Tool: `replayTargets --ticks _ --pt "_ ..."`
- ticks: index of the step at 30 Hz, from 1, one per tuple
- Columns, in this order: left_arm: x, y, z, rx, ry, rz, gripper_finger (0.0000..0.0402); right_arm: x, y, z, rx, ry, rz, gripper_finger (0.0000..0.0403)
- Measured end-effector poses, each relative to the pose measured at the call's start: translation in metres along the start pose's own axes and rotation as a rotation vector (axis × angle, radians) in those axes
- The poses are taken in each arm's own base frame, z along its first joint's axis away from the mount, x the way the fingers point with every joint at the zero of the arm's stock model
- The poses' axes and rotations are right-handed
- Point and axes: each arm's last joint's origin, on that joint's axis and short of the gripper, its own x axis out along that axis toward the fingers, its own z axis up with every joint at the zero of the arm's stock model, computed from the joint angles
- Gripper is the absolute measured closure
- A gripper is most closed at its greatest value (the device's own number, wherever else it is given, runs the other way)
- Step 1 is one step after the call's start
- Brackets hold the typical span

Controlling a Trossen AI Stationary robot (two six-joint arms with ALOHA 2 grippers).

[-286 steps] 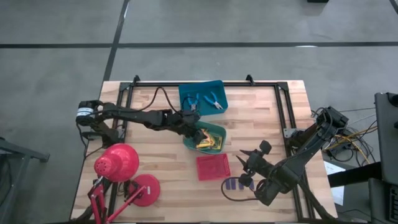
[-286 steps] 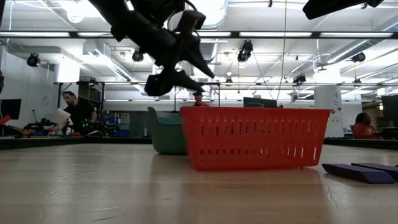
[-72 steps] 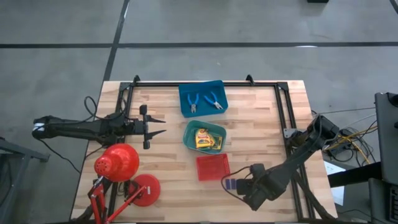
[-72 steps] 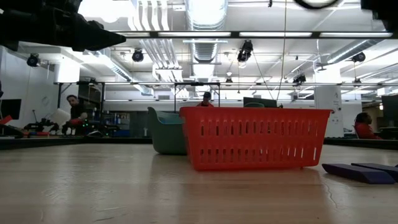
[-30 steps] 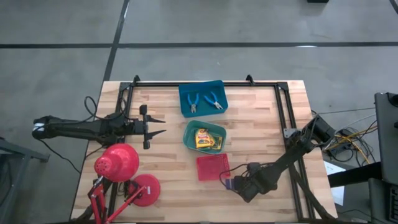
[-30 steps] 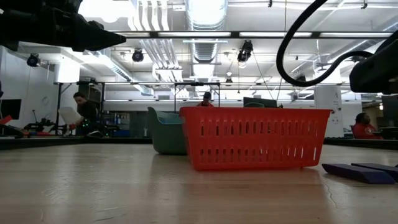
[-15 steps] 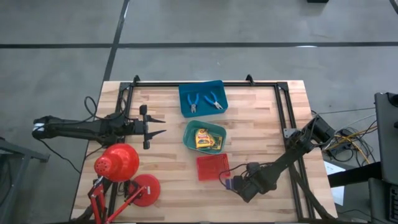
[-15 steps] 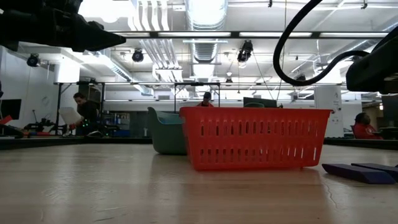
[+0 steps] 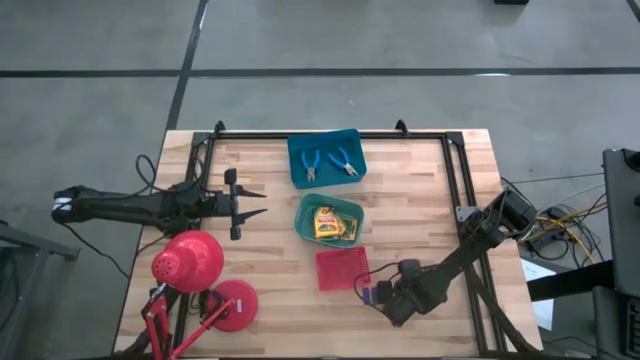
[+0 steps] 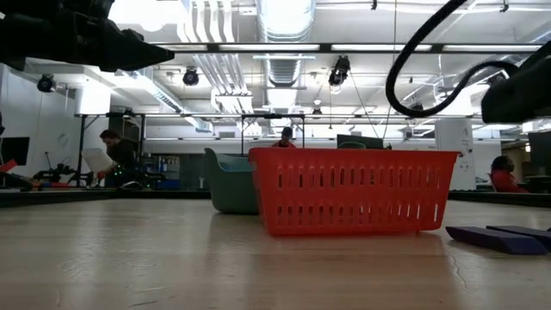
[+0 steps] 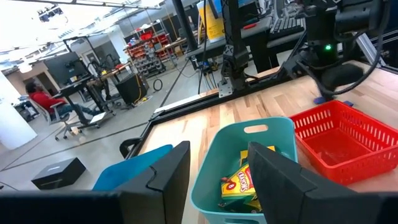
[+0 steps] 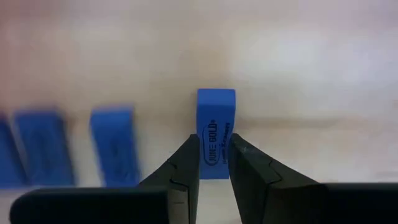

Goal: Pick & Place School Supplies
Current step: Put the violet eraser in the red bin

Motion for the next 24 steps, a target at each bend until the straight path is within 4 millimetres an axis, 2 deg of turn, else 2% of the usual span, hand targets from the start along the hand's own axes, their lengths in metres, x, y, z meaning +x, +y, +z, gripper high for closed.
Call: replayTargets --ticks 7,19,24 --pt "0.000 0.000 0.000 0.000 0.000 0.000 0.0234 -0.029 0.004 0.000 -0.010 -0.114 0.032 0.0337" --pt "0.000 0.000 0.000 0.000 0.002 0.000 0.0234 -0.075 0.026 -0.006 -0.018 -0.226 0.254 0.0337" --pt "0.000 0.000 0.000 0.000 0.002 0.000 0.0234 -0.089 0.045 0.007 -0.061 -0.235 0.289 0.0337"
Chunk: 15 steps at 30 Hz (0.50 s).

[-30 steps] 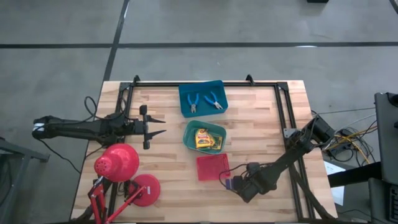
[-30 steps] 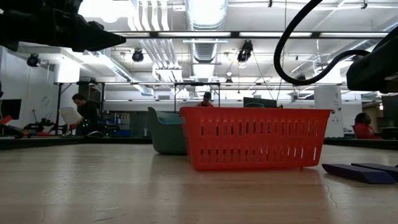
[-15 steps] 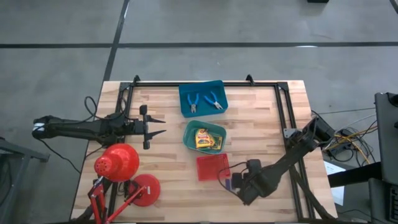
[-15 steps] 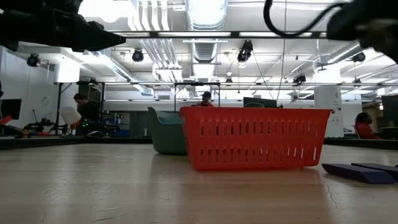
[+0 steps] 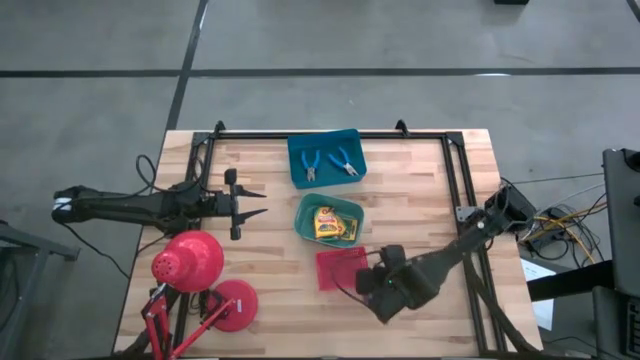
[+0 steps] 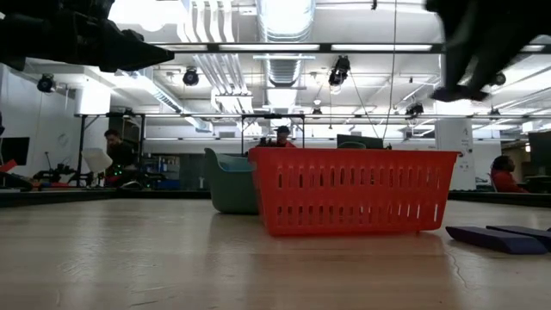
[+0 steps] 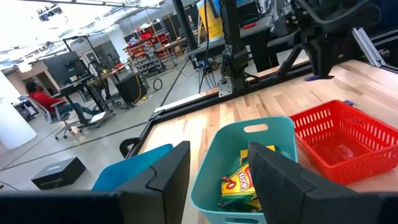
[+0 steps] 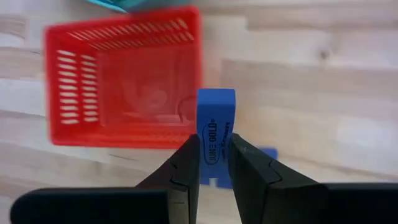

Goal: Pick & Place School Supplies
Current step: Put the violet eraser in the red bin

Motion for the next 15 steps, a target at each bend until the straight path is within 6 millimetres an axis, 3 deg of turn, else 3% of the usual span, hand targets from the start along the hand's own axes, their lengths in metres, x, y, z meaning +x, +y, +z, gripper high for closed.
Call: replayTargets --ticks 9,15 --pt "0.000 0.000 0.000 0.000 0.000 0.000 0.0234 0.005 0.037 0.045 -0.104 0.046 0.019 0.0337" --pt "0.000 0.000 0.000 0.000 0.000 0.000 0.0234 0.014 0.057 0.061 -0.151 0.095 0.120 0.0337"
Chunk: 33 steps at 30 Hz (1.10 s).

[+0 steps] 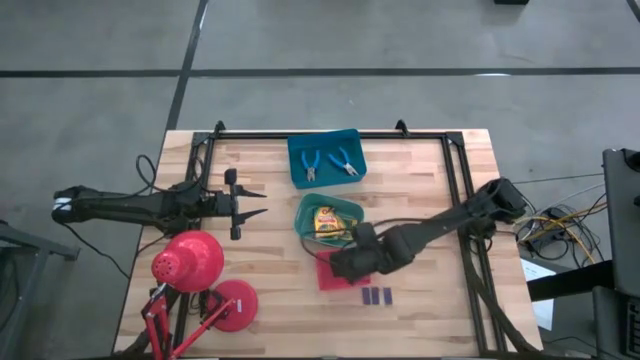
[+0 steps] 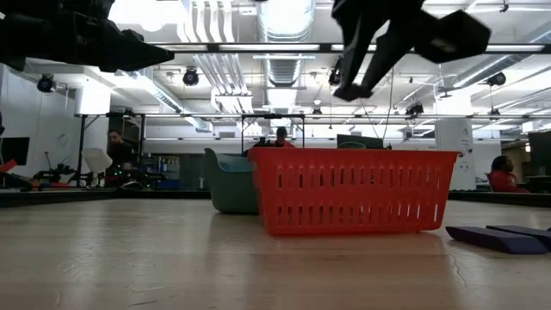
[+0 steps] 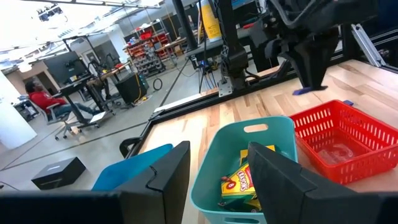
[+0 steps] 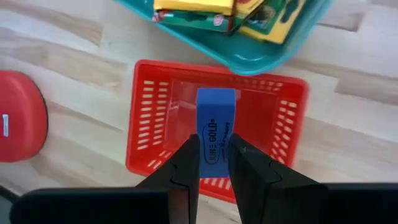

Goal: Pick & Place School Supplies
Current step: Put the violet eraser in the red bin

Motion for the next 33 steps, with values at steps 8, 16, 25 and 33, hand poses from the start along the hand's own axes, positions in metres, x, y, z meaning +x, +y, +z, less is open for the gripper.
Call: replayTargets --ticks 8,16,25,33 --pt "0.000 0.000 0.000 0.000 0.004 -0.002 0.0234 0.026 0.007 -0.003 0.006 0.040 -0.010 0.0337" --pt "0.000 -0.001 -0.001 0.001 0.010 -0.005 0.0234 0.060 0.018 -0.016 0.012 0.107 0.037 0.0337" --pt "0.001 -0.001 -0.003 0.003 0.027 -0.011 0.0234 0.085 0.020 -0.025 0.015 0.149 0.019 0.0326" --pt "0.001 -0.001 -0.003 0.003 0.030 -0.011 0.0234 0.095 0.016 -0.021 0.025 0.138 -0.034 0.0310"
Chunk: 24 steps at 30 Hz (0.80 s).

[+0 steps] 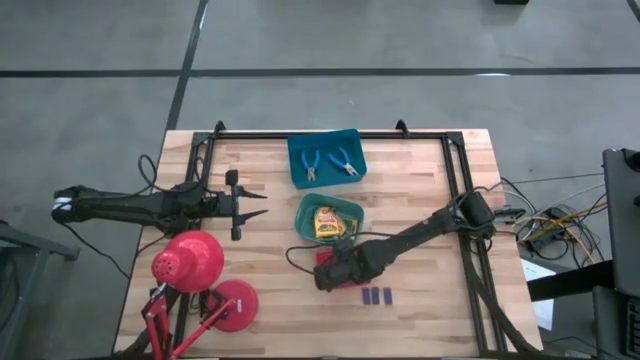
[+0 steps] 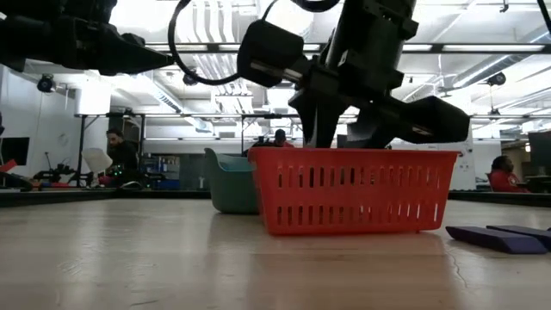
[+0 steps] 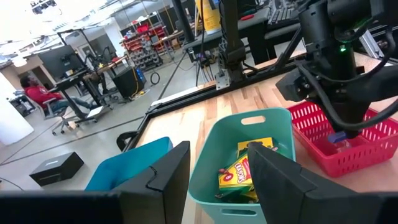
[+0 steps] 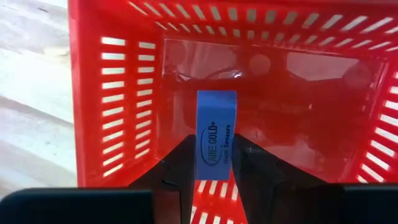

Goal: Pick & Place School Supplies
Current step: Put the violet eraser in the red bin

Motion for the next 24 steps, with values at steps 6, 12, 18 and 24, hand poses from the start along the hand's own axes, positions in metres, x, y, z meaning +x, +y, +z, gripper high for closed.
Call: replayTargets --ticks 6,12,18,24 --pt "0.000 0.000 0.000 0.000 0.000 0.000 0.0234 -0.002 0.001 0.001 -0.009 0.002 0.010 0.0291" --pt "0.000 0.000 0.000 0.000 -0.001 0.000 0.0234 -0.004 0.001 0.001 -0.008 -0.001 0.015 0.0266" --pt "0.000 0.000 0.000 0.000 -0.004 0.001 0.0234 -0.022 0.003 0.003 -0.026 -0.048 0.055 0.0258" --pt "0.000 0.000 0.000 0.001 0.003 -0.003 0.0234 -0.066 -0.001 0.007 -0.028 -0.148 0.117 0.0277"
